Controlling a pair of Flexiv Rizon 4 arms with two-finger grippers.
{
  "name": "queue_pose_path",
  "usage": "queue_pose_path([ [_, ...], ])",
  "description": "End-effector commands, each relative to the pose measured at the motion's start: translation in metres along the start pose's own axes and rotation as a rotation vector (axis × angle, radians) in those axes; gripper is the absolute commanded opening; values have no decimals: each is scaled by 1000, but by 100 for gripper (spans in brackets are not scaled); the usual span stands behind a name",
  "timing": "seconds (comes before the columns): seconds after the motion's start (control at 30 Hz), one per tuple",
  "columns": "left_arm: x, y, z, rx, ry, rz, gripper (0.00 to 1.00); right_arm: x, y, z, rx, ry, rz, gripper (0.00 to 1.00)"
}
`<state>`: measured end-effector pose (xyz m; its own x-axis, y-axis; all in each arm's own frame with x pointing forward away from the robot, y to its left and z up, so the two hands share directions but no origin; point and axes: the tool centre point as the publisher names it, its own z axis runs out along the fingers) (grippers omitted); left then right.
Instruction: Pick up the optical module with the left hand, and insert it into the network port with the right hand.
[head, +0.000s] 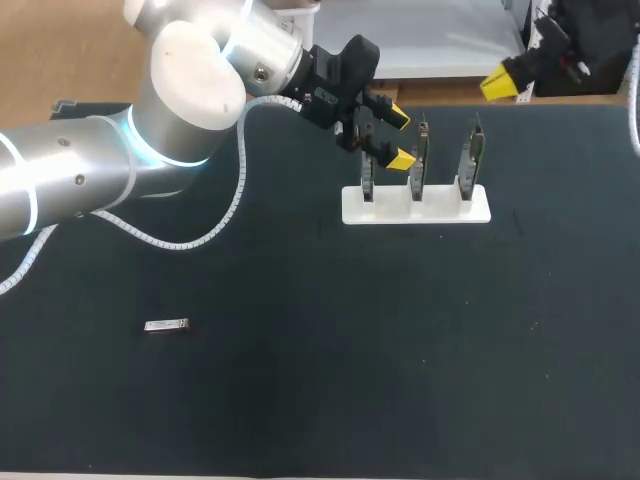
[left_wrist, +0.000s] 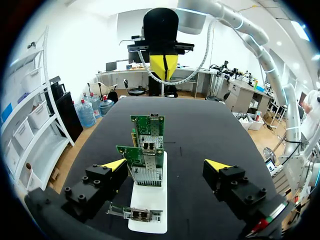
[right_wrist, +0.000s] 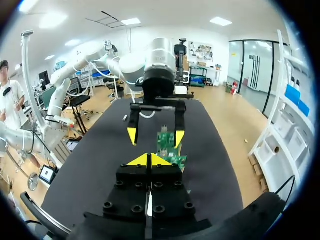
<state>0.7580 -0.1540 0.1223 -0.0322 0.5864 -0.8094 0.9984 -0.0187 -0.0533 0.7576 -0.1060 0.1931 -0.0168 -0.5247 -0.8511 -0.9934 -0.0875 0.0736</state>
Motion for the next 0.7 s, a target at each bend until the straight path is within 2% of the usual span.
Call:
queue_pose_path([
  [0.03, -1, 1, 0, 3, 4, -1, 100, 11, 7, -1, 4, -8, 15, 0],
  [0.37, -1, 1, 0, 3, 4, -1, 100, 33, 9, -7, 21, 20, 45, 0],
  [0.7, -1, 1, 0, 3, 4, -1, 100, 41, 5, -13, 9, 30, 47, 0],
])
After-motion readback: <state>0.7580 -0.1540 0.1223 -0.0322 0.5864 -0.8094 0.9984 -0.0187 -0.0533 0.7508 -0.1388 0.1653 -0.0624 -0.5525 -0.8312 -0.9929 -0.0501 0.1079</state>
